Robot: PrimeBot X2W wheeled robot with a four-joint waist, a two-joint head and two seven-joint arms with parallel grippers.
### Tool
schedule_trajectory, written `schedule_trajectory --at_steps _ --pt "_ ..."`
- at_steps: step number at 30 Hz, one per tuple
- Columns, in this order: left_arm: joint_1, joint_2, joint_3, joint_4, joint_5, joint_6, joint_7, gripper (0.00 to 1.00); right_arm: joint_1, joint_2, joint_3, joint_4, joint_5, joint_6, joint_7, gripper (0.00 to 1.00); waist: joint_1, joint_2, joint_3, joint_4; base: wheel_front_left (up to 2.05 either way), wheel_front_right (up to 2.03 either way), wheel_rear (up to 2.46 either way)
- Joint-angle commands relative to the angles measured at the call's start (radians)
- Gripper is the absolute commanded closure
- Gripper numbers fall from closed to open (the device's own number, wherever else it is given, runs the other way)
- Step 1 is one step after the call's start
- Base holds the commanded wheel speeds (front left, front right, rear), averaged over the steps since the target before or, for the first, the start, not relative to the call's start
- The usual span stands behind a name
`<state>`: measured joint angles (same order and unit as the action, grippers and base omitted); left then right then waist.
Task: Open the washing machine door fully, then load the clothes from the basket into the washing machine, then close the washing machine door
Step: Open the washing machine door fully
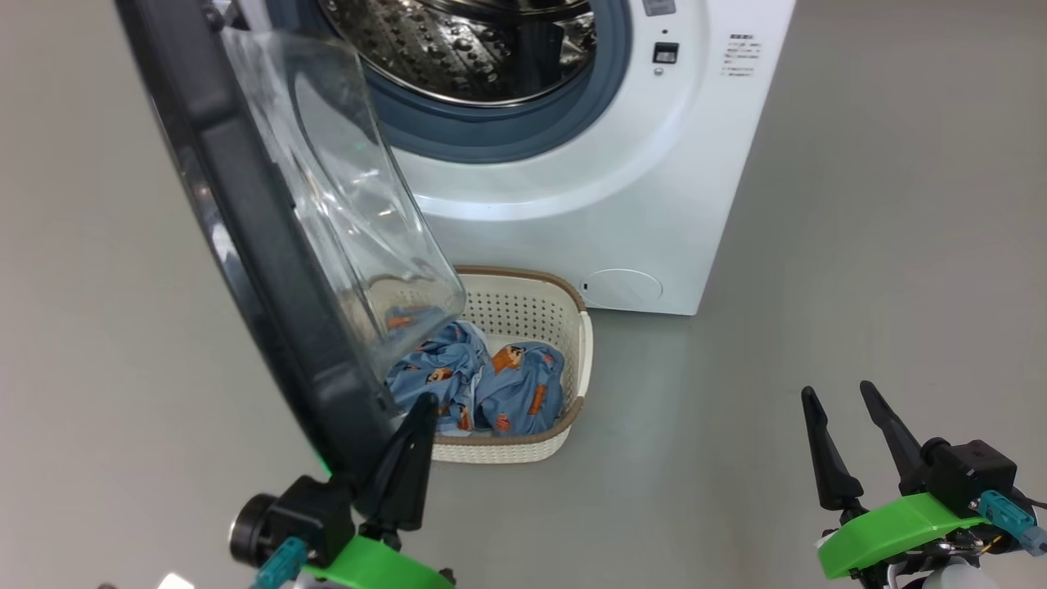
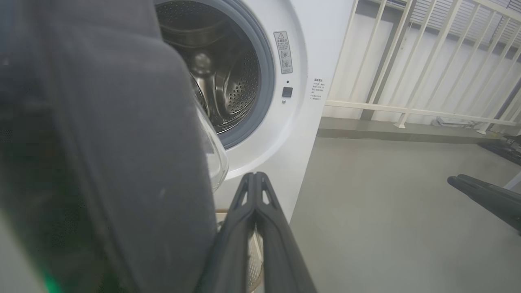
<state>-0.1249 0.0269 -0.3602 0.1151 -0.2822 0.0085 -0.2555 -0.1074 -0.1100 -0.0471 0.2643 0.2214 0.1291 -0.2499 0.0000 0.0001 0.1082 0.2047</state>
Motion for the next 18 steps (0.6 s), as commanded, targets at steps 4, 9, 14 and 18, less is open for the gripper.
schedule_trajectory --at_steps 4,9,14,18 --pt "0.019 0.038 0.075 -0.036 -0.002 0.035 -0.006 1.0 -0.02 -0.005 0.023 -0.024 0.002 0.002 -0.012 0.0 0.0 -0.0001 0.003 0.022 0.0 0.0 0.0" --pt "0.041 0.047 0.09 -0.055 -0.011 0.049 -0.006 1.0 -0.014 -0.004 0.022 -0.025 0.002 0.002 -0.012 0.0 0.0 -0.0001 0.0 0.047 0.0 0.0 0.0" --pt "0.071 0.059 0.115 -0.066 -0.024 0.071 -0.006 1.0 -0.008 -0.005 0.028 -0.024 0.002 0.002 -0.012 0.0 0.0 -0.0001 -0.012 0.084 0.0 0.0 0.0" --pt "0.092 0.068 0.137 -0.072 -0.036 0.086 -0.006 1.0 -0.003 -0.009 0.029 -0.023 0.004 0.002 -0.012 0.0 0.0 -0.0001 -0.024 0.112 0.0 0.0 0.0"
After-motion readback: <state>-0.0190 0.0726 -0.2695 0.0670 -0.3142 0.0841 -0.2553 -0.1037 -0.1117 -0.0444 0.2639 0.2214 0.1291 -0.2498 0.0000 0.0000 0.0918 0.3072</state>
